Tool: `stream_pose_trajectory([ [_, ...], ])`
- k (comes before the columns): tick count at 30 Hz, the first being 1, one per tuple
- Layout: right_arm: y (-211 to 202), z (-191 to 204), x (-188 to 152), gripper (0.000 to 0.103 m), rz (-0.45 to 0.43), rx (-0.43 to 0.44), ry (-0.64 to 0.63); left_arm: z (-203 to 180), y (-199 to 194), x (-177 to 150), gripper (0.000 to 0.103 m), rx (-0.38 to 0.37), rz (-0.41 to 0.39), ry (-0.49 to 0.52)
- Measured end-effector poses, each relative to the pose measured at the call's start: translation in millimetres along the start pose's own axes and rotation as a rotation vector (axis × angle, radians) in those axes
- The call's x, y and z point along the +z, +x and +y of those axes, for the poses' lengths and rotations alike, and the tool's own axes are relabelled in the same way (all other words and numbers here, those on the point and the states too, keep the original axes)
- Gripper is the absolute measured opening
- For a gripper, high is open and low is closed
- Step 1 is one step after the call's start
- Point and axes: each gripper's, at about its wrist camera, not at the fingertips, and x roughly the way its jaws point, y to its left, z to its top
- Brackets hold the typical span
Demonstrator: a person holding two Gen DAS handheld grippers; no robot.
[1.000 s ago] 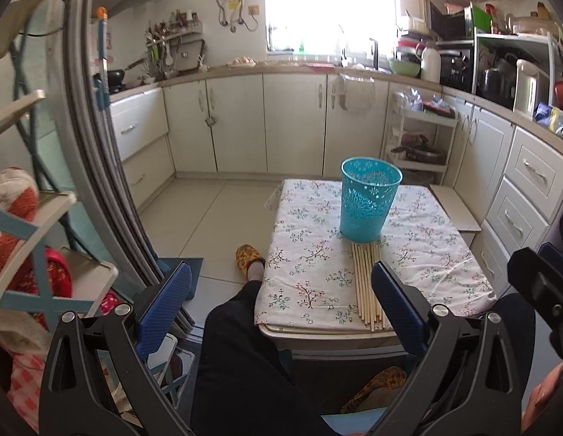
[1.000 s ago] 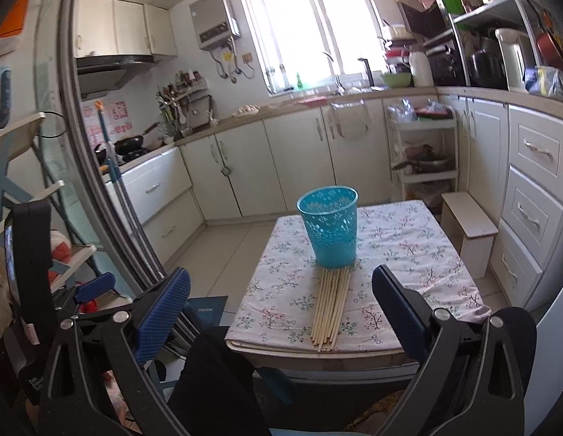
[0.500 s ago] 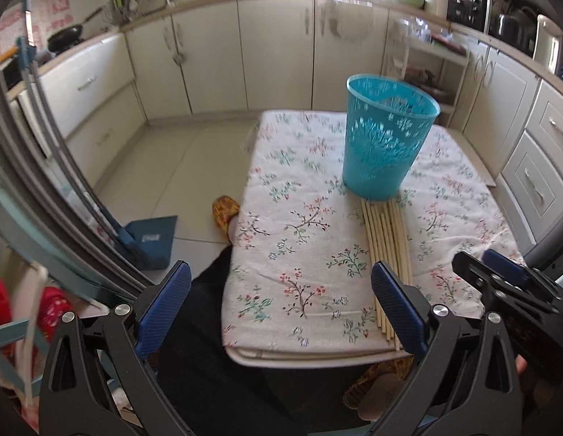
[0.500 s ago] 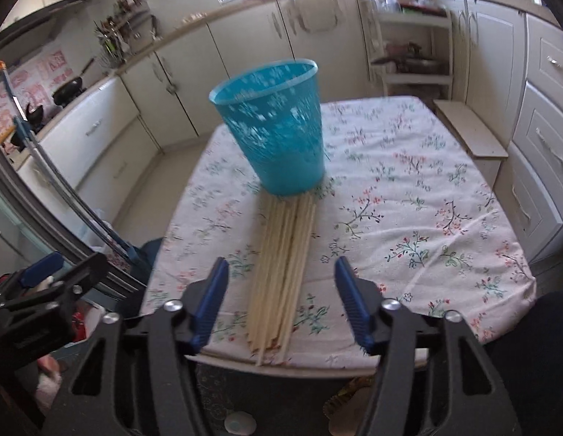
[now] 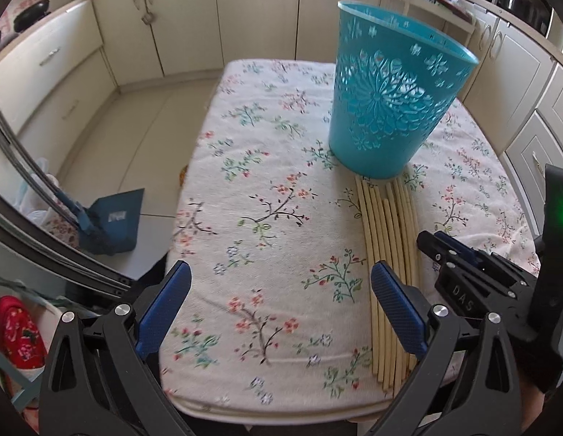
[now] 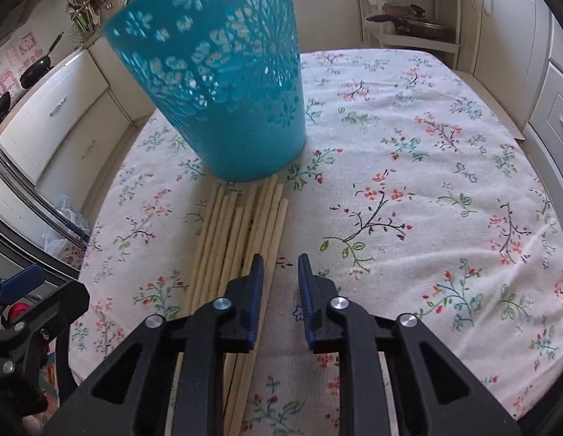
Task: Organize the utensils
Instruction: 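Reach the left gripper to the bamboo stick bundle and pinch one stick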
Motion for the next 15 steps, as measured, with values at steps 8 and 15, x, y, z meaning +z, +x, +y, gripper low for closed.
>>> stream_pose_trajectory([
  [8, 3.0, 2.0, -2.3, 0.011, 0.002, -0.004, -0.112, -14.9, 38.3, 14.7, 0.095, -0.027, 0.040, 0.009],
  [15, 1.6, -7.8, -1.7, 0.008, 0.006, -0.025, -0.196, -33.1, 72.8, 27.1, 0.095, -0.010, 0.066, 0.042],
])
